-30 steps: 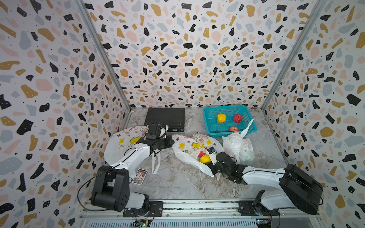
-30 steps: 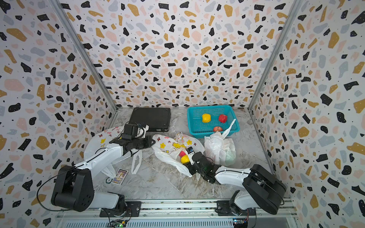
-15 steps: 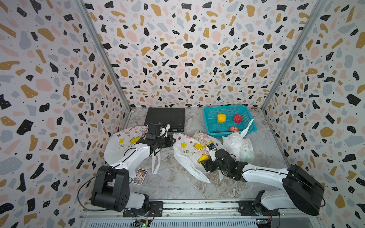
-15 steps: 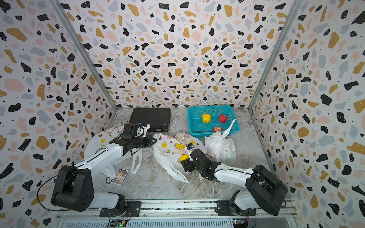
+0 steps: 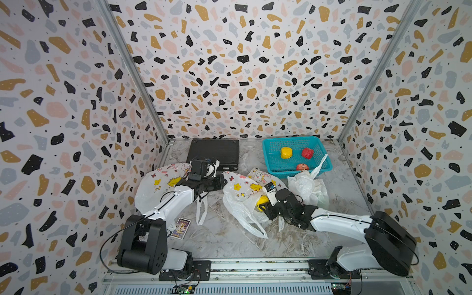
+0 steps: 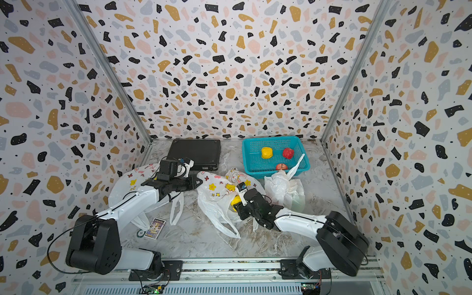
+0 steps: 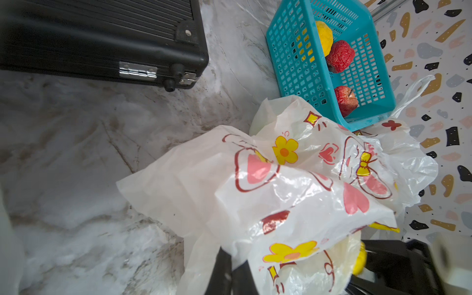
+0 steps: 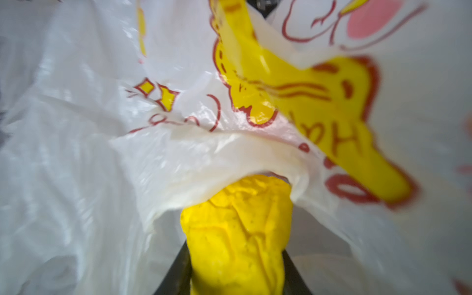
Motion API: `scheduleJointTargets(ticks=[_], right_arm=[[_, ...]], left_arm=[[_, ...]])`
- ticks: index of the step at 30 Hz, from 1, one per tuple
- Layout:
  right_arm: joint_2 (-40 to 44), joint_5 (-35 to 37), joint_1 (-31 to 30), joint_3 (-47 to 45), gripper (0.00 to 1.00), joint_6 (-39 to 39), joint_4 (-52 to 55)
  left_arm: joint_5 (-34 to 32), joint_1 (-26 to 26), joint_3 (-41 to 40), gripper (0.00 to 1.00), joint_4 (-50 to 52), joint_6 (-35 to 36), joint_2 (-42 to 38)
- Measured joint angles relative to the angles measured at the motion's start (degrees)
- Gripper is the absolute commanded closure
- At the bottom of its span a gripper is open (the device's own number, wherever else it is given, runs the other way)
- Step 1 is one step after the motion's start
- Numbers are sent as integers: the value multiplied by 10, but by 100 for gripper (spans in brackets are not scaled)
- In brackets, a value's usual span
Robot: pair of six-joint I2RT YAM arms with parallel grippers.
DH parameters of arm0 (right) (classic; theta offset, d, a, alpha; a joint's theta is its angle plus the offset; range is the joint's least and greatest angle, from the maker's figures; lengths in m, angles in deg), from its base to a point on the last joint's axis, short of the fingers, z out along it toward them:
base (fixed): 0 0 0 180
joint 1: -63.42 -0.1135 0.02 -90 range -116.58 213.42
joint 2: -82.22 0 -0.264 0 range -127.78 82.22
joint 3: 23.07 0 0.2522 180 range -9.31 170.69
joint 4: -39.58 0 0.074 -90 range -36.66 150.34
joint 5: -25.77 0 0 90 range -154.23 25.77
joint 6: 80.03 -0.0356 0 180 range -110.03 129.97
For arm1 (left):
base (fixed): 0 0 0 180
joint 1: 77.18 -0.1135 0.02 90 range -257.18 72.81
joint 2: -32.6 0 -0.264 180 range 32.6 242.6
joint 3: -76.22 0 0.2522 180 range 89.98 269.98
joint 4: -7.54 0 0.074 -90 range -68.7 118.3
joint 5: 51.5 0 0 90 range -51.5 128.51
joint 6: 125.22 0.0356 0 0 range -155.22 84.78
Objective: Untie the knot of a plastic bag & take out the apple
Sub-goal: Pick up the apple from the plastic bag, then place the apple in the basket.
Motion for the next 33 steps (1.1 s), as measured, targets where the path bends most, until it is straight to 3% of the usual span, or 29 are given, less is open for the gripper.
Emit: scheduleJointTargets(ticks=[4, 8, 12, 16, 17, 20, 24, 28, 29, 32, 33], right_arm=[[131, -60, 3, -2, 82, 31, 29], [165, -81, 13, 29, 83, 55, 51], [96, -8, 79, 121, 81, 66, 78], [-86, 44, 215, 271, 73, 41, 83], [-133, 50, 240, 305, 68, 34, 90], [-271, 66, 297, 408, 30, 21, 136], [-376, 68, 317, 498, 0, 25, 226], [-319, 41, 308, 449, 3, 30, 258], [-282, 32, 304, 416, 9, 30, 254], [-107, 8, 260, 274, 42, 23, 227], [-50, 5, 232, 229, 48, 21, 212]], left_arm=[[-17, -2, 0, 100, 9, 0, -6], [-27, -4, 0, 100, 16, -1, -6], [-30, -4, 0, 100, 18, -3, -6], [-29, -4, 0, 100, 20, -8, -13], [-29, -4, 0, 100, 20, -10, -16], [-27, -4, 0, 100, 23, -17, -31], [-25, -4, 0, 100, 24, -27, -49], [-25, -4, 1, 100, 24, -39, -51], [-25, -4, 1, 100, 24, -43, -50], [-25, -4, 3, 100, 24, -56, -50], [-26, -4, 5, 100, 24, -60, -50]])
